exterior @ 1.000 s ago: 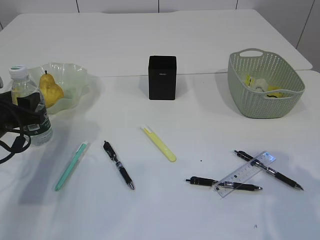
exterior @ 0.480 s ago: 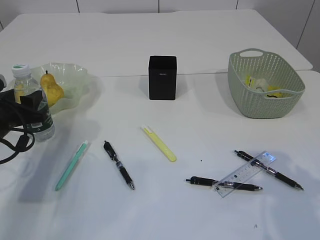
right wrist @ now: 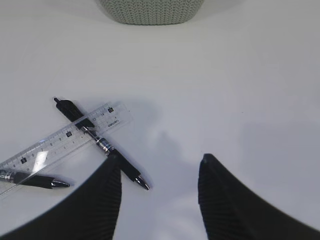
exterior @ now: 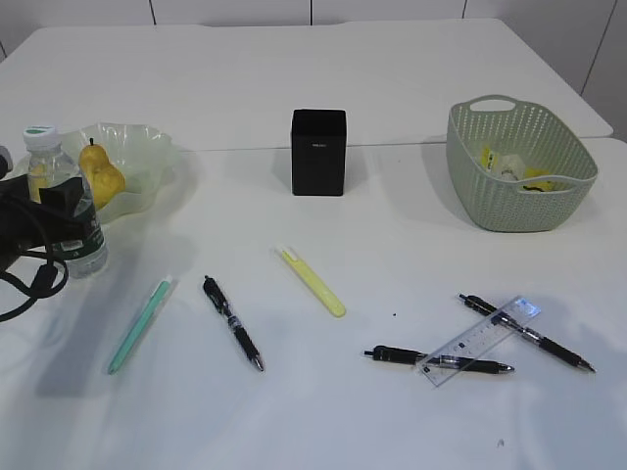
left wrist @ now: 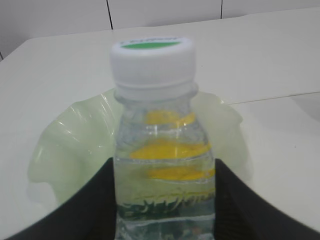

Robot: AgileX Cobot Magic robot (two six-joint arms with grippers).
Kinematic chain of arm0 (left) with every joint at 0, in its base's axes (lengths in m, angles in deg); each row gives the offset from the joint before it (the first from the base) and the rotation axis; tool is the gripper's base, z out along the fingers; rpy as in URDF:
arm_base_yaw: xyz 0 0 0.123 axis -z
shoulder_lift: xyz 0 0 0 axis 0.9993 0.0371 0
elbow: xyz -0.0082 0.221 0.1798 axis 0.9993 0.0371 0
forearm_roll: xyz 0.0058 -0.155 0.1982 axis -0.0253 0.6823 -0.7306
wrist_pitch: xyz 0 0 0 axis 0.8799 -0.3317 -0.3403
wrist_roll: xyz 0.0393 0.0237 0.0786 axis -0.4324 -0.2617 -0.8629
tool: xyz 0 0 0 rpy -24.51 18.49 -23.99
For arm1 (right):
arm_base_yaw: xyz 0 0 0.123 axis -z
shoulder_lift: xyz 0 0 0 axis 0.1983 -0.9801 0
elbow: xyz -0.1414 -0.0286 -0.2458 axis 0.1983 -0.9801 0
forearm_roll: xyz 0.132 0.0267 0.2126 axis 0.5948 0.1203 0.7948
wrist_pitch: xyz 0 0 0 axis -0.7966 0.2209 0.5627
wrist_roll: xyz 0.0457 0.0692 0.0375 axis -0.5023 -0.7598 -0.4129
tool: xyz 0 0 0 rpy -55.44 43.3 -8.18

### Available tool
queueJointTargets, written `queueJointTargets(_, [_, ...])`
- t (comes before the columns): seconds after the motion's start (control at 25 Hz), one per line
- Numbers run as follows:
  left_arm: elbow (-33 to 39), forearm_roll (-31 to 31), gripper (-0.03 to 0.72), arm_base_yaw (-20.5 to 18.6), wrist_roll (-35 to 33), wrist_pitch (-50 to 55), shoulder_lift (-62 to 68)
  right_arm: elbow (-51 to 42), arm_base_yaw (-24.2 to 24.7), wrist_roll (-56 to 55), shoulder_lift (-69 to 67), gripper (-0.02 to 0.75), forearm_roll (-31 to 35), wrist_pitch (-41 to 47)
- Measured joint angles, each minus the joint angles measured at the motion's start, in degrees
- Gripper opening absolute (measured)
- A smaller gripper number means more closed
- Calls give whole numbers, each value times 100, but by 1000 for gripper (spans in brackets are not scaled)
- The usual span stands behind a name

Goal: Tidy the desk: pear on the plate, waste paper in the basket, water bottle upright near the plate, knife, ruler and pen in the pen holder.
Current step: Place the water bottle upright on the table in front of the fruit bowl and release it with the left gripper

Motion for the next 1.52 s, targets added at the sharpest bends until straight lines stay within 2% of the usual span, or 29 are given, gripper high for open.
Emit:
queueJointTargets(0.52, [221,0,353,0,0,-191,0,0,0,0,0,405,0,0])
queueJointTargets(0.8, [408,0,401,0,147,-418,0,0,0,0,0,405,0,0])
queueJointTargets(1.08, [441,-10,488,0,394,-337,-10,0,0,0,0,405,0,0])
queueJointTargets(1.52, [453,-175,522,0,429,-154,-122,0,0,0,0,405,0,0])
